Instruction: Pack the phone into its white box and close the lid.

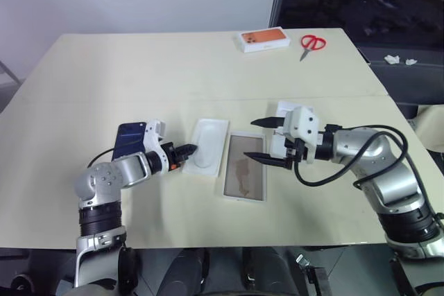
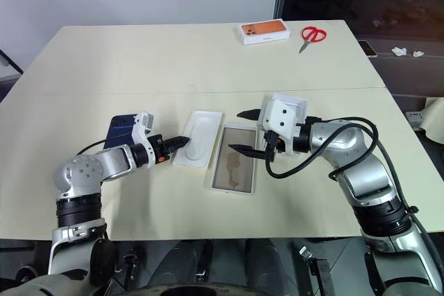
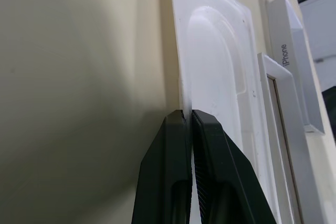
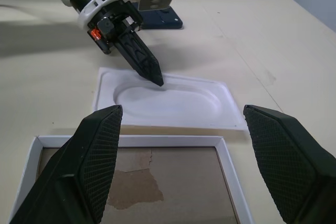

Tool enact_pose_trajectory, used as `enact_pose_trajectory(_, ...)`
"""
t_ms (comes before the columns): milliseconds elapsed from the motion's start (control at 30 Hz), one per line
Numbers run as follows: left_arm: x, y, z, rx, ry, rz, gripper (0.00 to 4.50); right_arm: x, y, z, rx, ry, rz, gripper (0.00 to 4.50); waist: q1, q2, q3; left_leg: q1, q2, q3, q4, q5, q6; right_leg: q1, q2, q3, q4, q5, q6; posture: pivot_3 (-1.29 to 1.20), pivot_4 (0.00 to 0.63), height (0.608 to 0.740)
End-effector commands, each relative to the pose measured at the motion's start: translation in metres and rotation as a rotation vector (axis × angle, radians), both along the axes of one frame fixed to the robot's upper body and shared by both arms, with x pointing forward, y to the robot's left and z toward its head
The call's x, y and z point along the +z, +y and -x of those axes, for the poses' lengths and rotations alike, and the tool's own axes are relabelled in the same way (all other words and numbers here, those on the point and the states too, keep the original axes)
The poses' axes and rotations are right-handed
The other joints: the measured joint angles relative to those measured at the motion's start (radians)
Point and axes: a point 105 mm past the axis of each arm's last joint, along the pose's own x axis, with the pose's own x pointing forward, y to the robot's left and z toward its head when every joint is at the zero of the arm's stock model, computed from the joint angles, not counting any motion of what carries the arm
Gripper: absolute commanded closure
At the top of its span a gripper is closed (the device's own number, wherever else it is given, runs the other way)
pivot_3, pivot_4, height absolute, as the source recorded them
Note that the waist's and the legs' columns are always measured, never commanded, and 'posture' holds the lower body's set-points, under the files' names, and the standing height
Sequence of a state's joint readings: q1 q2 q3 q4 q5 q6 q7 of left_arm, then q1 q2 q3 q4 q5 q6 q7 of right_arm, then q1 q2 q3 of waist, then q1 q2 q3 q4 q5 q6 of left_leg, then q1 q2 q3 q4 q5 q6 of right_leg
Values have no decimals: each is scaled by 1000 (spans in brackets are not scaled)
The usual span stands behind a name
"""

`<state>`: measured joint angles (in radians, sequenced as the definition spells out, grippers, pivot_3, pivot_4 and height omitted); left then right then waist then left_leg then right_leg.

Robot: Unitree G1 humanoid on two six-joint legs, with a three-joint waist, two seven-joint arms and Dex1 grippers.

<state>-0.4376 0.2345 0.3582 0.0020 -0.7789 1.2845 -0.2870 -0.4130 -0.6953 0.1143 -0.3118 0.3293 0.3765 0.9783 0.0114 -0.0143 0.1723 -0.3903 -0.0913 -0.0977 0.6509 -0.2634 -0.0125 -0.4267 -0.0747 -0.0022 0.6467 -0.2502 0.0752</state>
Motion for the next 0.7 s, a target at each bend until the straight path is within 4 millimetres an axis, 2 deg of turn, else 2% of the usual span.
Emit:
enact_pose_trajectory(33,3,7,2,24,6,24,4291,15,5,3,23,-65,-17,617,0,0,0,0,0,0,0,0,0,0,0,0,0,0,0,0,150,740)
enact_pose_trajectory(400,26,27,-5,94,-68,73,4291,13,5,3,21,-64,-19,617,1,0,0,0,0,0,0,0,0,0,0,0,0,0,0,0,150,740)
enact_pose_trajectory(667,34,23,-1,54,-84,90,513,10,8,4,28,-61,-21,617,1,0,0,0,0,0,0,0,0,0,0,0,0,0,0,0,150,740)
enact_pose_trajectory(700,32,24,-1,59,-81,81,513,10,8,4,28,-61,-21,617,1,0,0,0,0,0,0,0,0,0,0,0,0,0,0,0,150,740)
